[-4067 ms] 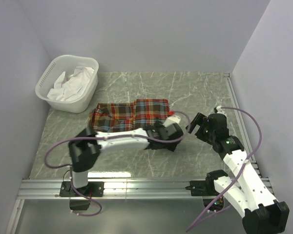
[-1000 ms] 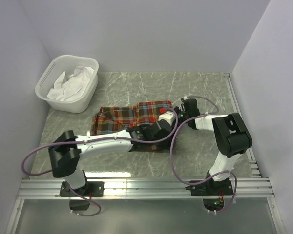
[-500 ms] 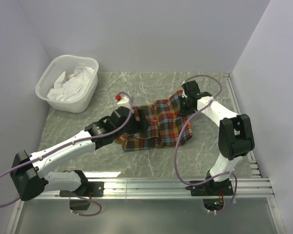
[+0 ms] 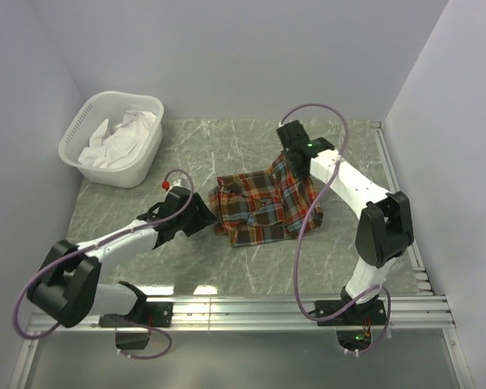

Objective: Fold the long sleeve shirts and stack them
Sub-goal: Fold the shirt

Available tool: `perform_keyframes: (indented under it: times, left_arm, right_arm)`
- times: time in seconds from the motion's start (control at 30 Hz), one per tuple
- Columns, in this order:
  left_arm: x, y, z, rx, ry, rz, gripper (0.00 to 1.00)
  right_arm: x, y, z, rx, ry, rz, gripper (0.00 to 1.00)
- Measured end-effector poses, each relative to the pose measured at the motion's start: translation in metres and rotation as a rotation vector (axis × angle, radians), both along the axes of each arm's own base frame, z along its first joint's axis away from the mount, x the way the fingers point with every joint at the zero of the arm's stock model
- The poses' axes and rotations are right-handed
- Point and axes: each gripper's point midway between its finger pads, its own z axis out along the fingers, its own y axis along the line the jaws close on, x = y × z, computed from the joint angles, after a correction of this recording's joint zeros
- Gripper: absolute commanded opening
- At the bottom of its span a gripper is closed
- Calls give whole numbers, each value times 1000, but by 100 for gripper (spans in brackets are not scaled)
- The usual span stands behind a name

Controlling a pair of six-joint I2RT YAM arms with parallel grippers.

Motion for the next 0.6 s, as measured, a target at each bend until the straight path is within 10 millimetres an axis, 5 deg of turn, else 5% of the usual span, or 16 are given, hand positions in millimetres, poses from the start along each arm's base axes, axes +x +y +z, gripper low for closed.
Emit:
perform_keyframes:
  times: [0.17,0.43,0.6]
  left_arm:
    - [5,-21,-12,-76,32,-38,47]
    - [11,-26,-31,-102,84,-3,23]
    - [13,-28,-35,-122,89,9,19]
  right_arm:
    - [-3,17,-4,-160,-3,37,0]
    - [-6,32,-9,-362,15,50,0]
    - [-10,53,-4,-441,-6,73,0]
